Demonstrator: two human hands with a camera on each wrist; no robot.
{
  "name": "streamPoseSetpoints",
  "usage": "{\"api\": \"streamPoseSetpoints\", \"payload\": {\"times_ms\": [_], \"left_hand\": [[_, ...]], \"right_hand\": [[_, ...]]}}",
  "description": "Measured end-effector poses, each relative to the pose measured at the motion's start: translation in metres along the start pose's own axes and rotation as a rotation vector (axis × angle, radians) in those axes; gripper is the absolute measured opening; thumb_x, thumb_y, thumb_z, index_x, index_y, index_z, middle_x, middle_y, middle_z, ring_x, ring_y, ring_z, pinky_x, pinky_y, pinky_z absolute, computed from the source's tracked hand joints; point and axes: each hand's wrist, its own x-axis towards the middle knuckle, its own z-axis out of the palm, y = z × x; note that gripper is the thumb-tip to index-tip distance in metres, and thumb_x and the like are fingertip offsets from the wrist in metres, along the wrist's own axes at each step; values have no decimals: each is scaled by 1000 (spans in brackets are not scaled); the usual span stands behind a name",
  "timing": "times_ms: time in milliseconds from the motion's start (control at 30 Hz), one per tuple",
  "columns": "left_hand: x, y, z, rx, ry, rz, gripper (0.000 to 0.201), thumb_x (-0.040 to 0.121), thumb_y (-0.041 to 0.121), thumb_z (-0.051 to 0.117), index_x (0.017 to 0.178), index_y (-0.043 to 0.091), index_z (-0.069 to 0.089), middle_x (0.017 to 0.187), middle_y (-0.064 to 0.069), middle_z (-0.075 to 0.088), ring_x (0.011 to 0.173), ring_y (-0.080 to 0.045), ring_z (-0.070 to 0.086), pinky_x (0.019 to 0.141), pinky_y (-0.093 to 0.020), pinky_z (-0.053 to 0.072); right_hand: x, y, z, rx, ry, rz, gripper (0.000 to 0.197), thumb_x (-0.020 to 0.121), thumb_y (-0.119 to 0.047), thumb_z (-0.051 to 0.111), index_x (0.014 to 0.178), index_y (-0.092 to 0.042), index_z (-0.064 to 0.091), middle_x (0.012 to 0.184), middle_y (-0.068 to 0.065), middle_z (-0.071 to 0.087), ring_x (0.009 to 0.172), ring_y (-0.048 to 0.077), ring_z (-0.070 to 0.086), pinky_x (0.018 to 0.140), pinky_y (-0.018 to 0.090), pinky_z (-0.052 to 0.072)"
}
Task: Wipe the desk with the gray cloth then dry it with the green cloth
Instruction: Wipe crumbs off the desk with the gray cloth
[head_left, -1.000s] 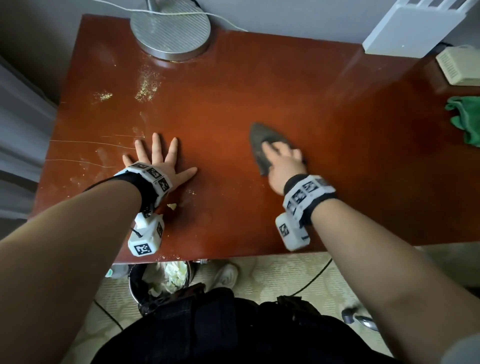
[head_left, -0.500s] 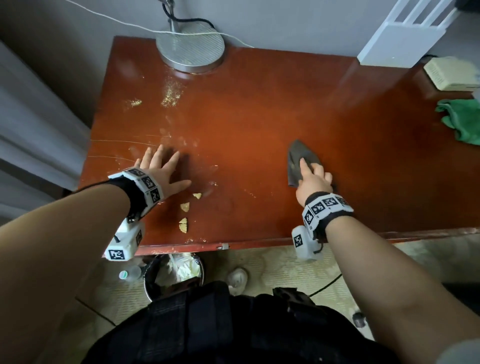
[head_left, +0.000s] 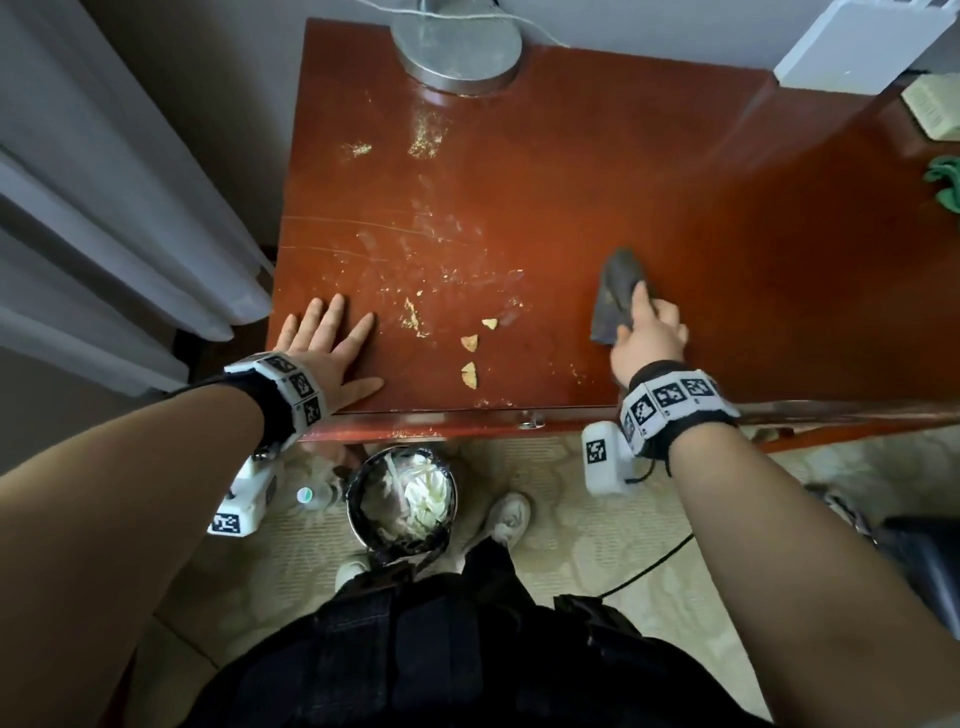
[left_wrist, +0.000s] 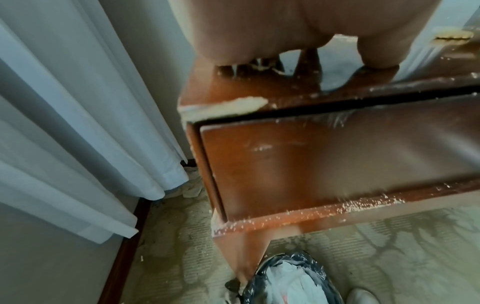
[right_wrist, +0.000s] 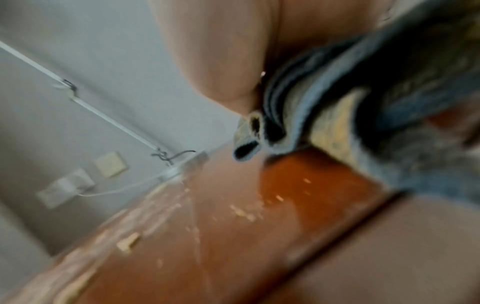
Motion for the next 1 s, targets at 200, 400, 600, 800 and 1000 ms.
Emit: {"api": "streamPoseSetpoints", "payload": {"times_ms": [200, 400, 600, 800, 1000], "left_hand": [[-15, -17, 14, 66, -30, 38, 81, 87, 70, 24, 143, 36, -24, 151, -3, -34, 141, -21, -26, 115, -40, -14], [-16, -20, 18, 93, -19, 59, 88, 83, 76, 25, 142, 35, -26, 149, -3, -36, 140, -23, -27, 113, -43, -15], [-16, -21, 17, 89, -15, 68, 88, 83, 74, 25, 143, 34, -26, 150, -3, -36, 140, -24, -27, 113, -44, -15], [-15, -22, 14, 84, -21, 69, 88, 84, 74, 27, 143, 34, -25, 150, -3, -34, 140, -26, -27, 113, -47, -14], [-15, -24, 14, 80, -8, 90, 88, 83, 74, 25, 144, 34, -24, 151, -3, -32, 140, -28, -26, 115, -49, -12]], "right_hand": [[-46, -29, 42, -165, -67, -40, 59, 97, -17, 39, 149, -24, 12, 149, 9, 19, 131, 30, 24, 108, 36, 28], [-92, -68, 71, -80, -147, -224, 57, 98, -18, 37, 149, -21, 12, 147, 8, 20, 130, 27, 24, 107, 34, 30], [-89, -73, 60, 199, -137, -102, 55, 99, -17, 38, 149, -17, 15, 147, 12, 23, 133, 29, 31, 111, 33, 26], [-93, -64, 60, 28, -129, -71, 54, 99, -17, 36, 149, -17, 16, 146, 13, 23, 131, 31, 29, 109, 33, 27], [-116, -74, 70, -159, -210, -203, 54, 99, -16, 36, 149, -20, 16, 144, 10, 22, 129, 28, 26, 107, 32, 31]]}}
